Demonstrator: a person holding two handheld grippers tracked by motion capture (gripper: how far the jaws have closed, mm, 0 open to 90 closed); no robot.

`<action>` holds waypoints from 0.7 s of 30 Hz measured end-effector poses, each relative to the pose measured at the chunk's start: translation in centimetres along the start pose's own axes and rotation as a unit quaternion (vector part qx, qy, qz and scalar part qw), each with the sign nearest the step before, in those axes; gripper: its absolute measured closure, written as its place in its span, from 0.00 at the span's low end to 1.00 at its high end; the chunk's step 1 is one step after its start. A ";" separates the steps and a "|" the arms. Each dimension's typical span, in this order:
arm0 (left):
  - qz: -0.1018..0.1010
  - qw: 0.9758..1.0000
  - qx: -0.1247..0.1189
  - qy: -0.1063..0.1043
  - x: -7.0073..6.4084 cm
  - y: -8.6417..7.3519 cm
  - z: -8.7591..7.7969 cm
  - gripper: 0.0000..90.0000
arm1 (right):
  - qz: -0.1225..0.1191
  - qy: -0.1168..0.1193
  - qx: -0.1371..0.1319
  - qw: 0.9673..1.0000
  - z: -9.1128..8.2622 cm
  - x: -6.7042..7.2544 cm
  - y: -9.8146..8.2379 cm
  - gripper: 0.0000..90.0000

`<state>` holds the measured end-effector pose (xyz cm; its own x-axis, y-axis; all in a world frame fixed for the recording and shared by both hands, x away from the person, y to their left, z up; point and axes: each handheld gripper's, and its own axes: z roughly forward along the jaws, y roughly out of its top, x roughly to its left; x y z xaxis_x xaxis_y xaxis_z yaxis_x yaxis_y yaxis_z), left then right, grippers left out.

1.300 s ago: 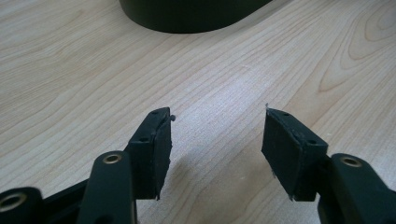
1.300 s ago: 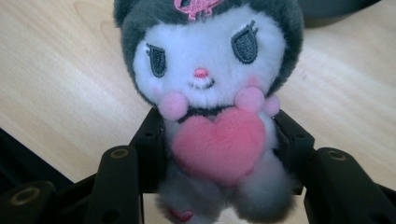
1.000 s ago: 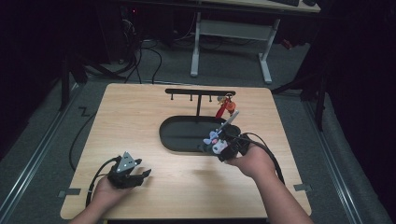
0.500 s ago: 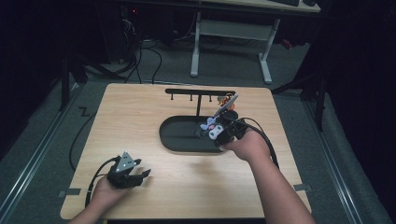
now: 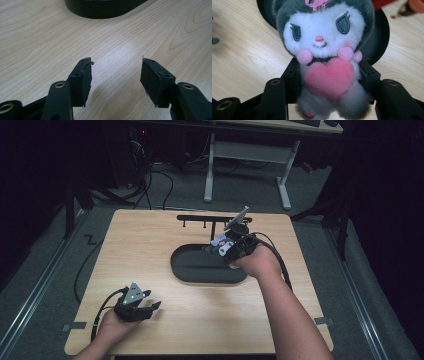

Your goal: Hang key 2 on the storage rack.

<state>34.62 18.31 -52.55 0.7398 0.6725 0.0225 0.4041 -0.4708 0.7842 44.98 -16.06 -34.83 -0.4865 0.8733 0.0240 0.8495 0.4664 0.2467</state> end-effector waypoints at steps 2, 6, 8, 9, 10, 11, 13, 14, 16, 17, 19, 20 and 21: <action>0.000 1.000 -0.002 0.001 0.0 0.0 0.0 0.47 | 0.007 0.002 -0.001 1.000 0.0 -0.2 0.4 0.53; 0.000 1.000 -0.001 0.000 0.0 0.0 -0.1 0.47 | 0.015 -0.006 0.000 1.000 0.1 -0.3 0.9 0.53; 0.000 1.000 -0.002 0.000 0.0 0.0 -0.1 0.47 | 0.012 -0.007 -0.002 1.000 0.0 -0.4 1.0 0.53; 0.000 1.000 -0.002 -0.001 0.0 0.0 -0.1 0.47 | 0.012 -0.008 -0.002 1.000 0.0 -0.4 1.1 0.53; 0.000 1.000 -0.001 -0.002 0.1 0.0 -0.1 0.47 | 0.011 -0.009 -0.003 1.000 -0.1 -0.5 1.2 0.53; 0.000 1.000 -0.001 -0.002 0.1 0.0 -0.1 0.47 | 0.011 -0.008 -0.001 1.000 -0.1 -0.6 1.2 0.53; 0.000 1.000 -0.002 -0.001 0.0 0.0 -0.1 0.47 | 0.012 -0.010 0.000 1.000 -0.2 -0.6 1.3 0.53; 0.000 1.000 -0.002 -0.002 0.0 0.0 -0.1 0.47 | 0.012 -0.010 -0.001 1.000 -0.2 -0.5 1.3 0.53; 0.000 1.000 -0.002 -0.002 0.0 0.0 -0.1 0.47 | 0.009 -0.010 -0.001 1.000 -0.2 -0.4 1.4 0.53; 0.000 1.000 -0.001 -0.002 0.0 0.0 -0.1 0.47 | 0.015 -0.010 0.002 1.000 -0.2 -0.3 1.5 0.53; 0.000 1.000 -0.002 -0.002 0.0 0.0 -0.1 0.47 | 0.011 -0.012 0.000 1.000 -0.1 -0.2 1.6 0.53; 0.000 1.000 -0.002 -0.002 0.0 0.0 -0.1 0.47 | 0.005 -0.012 -0.002 1.000 -0.1 -0.2 1.7 0.53; 0.000 1.000 -0.001 -0.002 0.0 -0.1 -0.1 0.47 | 0.005 -0.011 -0.002 1.000 0.0 -0.1 1.8 0.53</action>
<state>34.56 18.39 -52.55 0.7417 0.6704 0.0206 0.4028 -0.4697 0.7856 46.58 -15.30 -34.36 -0.4728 0.8811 0.0058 0.8538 0.4565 0.2501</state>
